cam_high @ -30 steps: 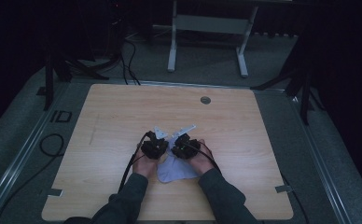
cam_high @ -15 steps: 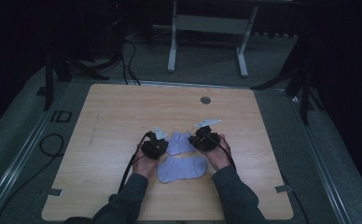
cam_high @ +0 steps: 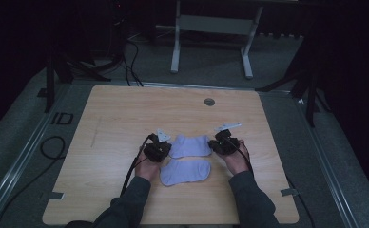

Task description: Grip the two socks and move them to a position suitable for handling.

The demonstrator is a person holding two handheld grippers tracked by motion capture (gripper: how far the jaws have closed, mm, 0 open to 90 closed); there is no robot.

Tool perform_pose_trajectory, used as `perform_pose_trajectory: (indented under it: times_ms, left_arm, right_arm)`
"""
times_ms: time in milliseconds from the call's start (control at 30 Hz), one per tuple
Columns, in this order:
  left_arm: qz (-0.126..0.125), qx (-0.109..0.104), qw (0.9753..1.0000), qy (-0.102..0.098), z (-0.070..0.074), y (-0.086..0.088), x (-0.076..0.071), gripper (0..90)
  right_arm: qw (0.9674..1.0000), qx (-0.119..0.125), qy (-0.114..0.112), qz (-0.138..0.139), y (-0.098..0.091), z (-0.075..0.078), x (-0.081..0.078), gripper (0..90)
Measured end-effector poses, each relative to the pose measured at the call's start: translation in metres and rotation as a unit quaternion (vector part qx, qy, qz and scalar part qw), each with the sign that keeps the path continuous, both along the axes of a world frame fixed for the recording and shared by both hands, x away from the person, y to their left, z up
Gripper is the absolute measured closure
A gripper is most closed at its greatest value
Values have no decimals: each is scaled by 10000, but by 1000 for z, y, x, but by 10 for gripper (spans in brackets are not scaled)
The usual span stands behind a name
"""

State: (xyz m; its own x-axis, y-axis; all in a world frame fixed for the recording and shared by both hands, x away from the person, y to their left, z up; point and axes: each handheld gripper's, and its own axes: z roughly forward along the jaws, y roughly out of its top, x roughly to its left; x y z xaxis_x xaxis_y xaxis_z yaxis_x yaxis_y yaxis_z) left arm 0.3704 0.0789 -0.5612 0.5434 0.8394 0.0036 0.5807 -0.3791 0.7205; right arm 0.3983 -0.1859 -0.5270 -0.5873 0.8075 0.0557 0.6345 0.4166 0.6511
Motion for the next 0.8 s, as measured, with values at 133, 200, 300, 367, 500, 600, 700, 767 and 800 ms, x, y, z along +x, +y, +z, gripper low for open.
perform_pose_trajectory:
  times_ms: [133,200,300,367,500,600,700,767,800]
  left_arm:
    - [-1,-9,10000,2,0,0,0,898]
    - [-4,0,10000,-2,0,0,0,898]
    - [-5,-3,10000,-2,0,0,0,898]
    - [-5,0,10000,-2,0,0,0,898]
    - [-8,-15,10000,-1,0,0,0,898]
    - [-1,-16,10000,1,0,0,0,898]
    - [49,-100,9999,80,0,1,1,897]
    - [86,-238,9995,183,1,4,2,895]
    - [131,-273,9993,229,1,6,3,895]
  right_arm:
    - [10000,4,54,-80,-7,-5,0,828]
    - [9999,-1,68,-114,-10,-6,0,829]
    - [9998,-47,78,-166,-13,-7,1,830]
    - [9997,-54,98,-224,-17,-9,2,836]
    - [9996,-59,117,-253,-20,-10,2,839]
    - [9995,-55,125,-284,-21,-10,2,849]
    - [9995,-8,86,-298,-22,-8,1,846]
    - [9996,33,49,-283,-21,-4,0,818]
    - [9997,37,22,-242,-19,-2,0,786]
